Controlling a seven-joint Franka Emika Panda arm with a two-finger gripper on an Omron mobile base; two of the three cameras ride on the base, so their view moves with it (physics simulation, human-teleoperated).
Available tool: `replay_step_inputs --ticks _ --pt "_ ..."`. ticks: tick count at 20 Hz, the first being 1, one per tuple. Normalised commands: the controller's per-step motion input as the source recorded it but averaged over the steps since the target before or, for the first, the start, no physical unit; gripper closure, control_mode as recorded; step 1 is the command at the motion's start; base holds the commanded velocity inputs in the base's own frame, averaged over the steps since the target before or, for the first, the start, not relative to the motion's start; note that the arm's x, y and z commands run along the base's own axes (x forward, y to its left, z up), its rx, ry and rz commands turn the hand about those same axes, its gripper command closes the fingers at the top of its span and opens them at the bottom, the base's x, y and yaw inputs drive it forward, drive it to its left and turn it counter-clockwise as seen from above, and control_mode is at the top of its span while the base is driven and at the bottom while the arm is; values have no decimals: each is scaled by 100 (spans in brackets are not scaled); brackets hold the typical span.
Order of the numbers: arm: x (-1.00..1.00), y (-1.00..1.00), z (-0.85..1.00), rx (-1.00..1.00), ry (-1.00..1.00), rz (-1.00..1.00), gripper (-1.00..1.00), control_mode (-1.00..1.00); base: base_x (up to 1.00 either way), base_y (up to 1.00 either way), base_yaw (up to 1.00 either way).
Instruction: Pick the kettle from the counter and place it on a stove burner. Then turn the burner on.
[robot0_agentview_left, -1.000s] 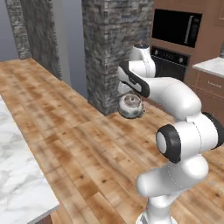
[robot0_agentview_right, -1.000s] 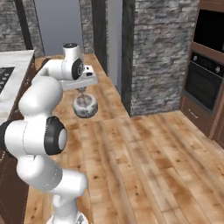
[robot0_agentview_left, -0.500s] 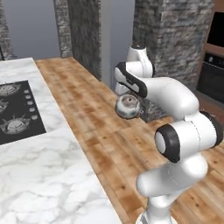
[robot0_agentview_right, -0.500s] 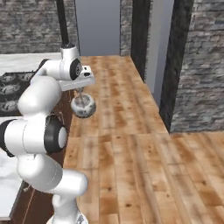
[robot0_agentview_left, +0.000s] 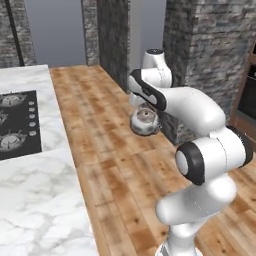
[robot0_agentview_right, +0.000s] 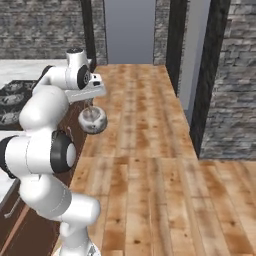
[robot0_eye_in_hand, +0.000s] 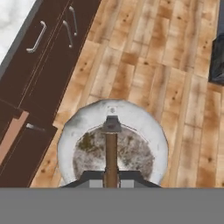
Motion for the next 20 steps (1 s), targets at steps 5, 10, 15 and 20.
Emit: replay_step_inputs --ticks 5,10,15,20 --pt "0 0 0 0 0 0 100 100 80 0 0" --pt "0 0 0 0 0 0 100 100 100 0 0" --pt "0 0 0 0 0 0 100 100 100 -2 2" --pt "0 0 0 0 0 0 100 100 100 -11 5"
